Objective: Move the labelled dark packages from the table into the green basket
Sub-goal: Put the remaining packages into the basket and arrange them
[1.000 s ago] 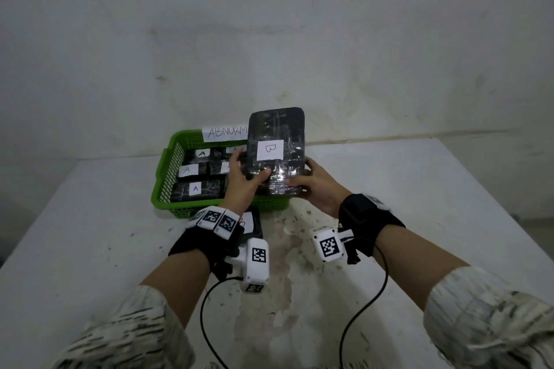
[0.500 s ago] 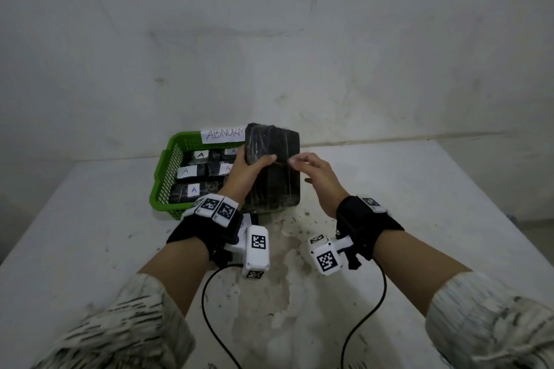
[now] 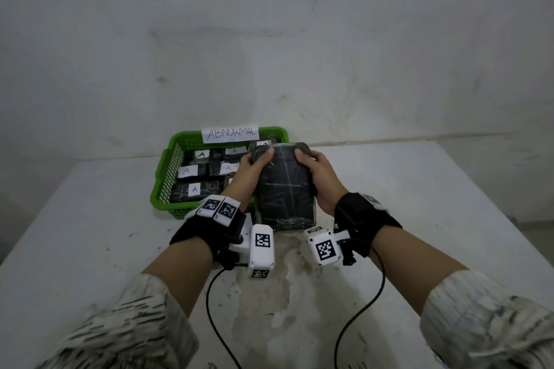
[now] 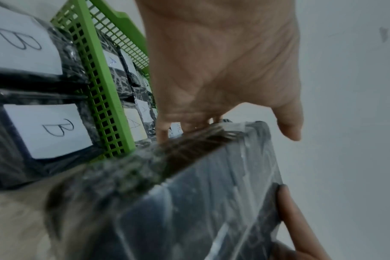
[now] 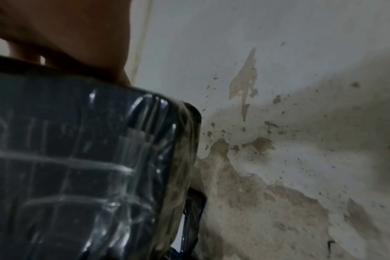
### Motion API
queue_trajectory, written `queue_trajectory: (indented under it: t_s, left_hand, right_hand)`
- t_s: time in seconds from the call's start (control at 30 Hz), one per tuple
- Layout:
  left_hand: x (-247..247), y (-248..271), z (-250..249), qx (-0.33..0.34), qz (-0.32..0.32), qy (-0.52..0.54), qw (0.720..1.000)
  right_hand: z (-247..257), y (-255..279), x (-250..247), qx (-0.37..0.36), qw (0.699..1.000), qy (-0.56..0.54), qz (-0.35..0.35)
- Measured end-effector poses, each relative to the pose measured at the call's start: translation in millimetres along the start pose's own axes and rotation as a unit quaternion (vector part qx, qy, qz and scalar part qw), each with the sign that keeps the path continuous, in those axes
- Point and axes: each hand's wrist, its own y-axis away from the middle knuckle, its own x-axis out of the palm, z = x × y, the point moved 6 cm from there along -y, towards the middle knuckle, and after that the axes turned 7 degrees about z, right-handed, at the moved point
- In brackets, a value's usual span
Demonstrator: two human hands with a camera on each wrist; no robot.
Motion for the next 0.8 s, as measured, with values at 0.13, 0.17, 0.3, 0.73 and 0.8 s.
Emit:
queue_trajectory:
  t_s: [0.13, 0.17, 0.3, 0.73, 0.8]
  left_hand:
    - [-1, 1, -2, 0.045, -0.044, -0.004, 0.998]
    - [-1, 2, -4, 0.056, -0.047, -0.007, 0.997]
    - [2, 6, -4, 0.059, -0.009, -0.027, 0.998]
    - [-1, 16, 6, 0.071, -0.008, -0.031, 0.997]
    - [0, 16, 9, 0.064, -0.001, -0.032, 0.997]
  right_hand:
    - [1, 0, 5, -0.007, 1.0, 0.013, 0.025]
    - [2, 1, 7, -0.005, 0.999, 0.028, 0.035]
    - [2, 2, 5, -0.022, 0.998, 0.065, 0.016]
    - [-6, 7, 3, 0.032, 0.996, 0.082, 0.026]
    - [-5, 6, 2, 0.015, 0.998, 0.068, 0.009]
